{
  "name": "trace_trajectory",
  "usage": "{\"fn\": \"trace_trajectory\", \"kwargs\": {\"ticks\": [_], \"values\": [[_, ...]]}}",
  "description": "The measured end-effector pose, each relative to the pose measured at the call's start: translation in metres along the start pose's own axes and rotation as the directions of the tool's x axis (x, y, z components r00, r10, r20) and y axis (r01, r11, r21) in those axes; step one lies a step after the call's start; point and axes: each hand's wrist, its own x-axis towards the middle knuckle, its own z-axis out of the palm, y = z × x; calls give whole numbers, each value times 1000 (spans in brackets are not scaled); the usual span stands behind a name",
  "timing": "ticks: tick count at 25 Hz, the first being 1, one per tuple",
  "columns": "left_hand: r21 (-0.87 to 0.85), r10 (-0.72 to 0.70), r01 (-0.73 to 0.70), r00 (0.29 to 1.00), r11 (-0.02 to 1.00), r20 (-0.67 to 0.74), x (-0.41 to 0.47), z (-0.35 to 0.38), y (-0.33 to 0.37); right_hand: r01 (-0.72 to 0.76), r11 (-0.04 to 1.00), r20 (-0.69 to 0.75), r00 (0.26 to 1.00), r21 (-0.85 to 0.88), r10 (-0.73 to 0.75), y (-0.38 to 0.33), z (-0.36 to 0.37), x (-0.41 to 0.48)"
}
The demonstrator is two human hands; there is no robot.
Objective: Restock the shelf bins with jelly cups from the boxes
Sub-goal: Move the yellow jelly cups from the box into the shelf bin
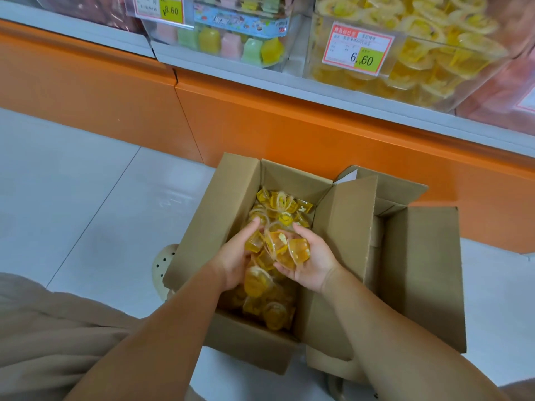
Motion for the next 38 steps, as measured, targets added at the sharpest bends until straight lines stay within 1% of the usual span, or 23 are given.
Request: {"fn": "trace_trajectory", "kwargs": {"ticks": [1,3,5,7,10,14,19,21,23,26,28,31,34,38], "values": [[18,-13,13,1000,1000,-3,-3,3,2,22,1000,3,1000,-11,-22,-3,2,-4],[-8,-21,21,1000,1000,-22,-12,12,7,77,996,17,997,-34,-76,-9,6,-12],[-31,-7,6,999,1000,-35,-18,19,13,121,990,33,992,-67,-119,-14,10,-19],[-26,14,-15,1000,1000,-16,-27,27,22,169,977,52,985,-127,-164,-21,15,-30],[-34,61,-60,997,998,50,-43,41,41,262,942,109,964,-207,-244,-39,27,-55],[-131,125,-106,981,986,151,-68,66,64,378,884,185,923,-274,-337,-67,41,-94],[-271,164,-86,946,959,279,-91,88,74,421,878,221,900,-226,-375,-87,45,-136],[-302,180,-80,930,950,320,-102,97,79,465,851,243,879,-243,-410,-95,48,-153],[-302,202,-102,925,948,323,-114,109,90,511,808,268,855,-292,-444,-104,54,-168],[-273,230,-155,936,949,268,-135,123,115,560,749,300,827,-355,-476,-117,70,-190],[-260,261,-198,937,945,233,-150,130,131,567,769,328,816,-296,-476,-129,84,-204],[-299,286,-216,934,930,214,-168,140,152,554,830,348,793,-68,-500,-153,95,-219],[-357,315,-215,915,909,253,-175,148,167,522,844,346,775,123,-529,-169,90,-231],[-419,359,-207,874,884,327,-175,159,178,438,854,394,759,280,-518,-174,82,-233]]}}
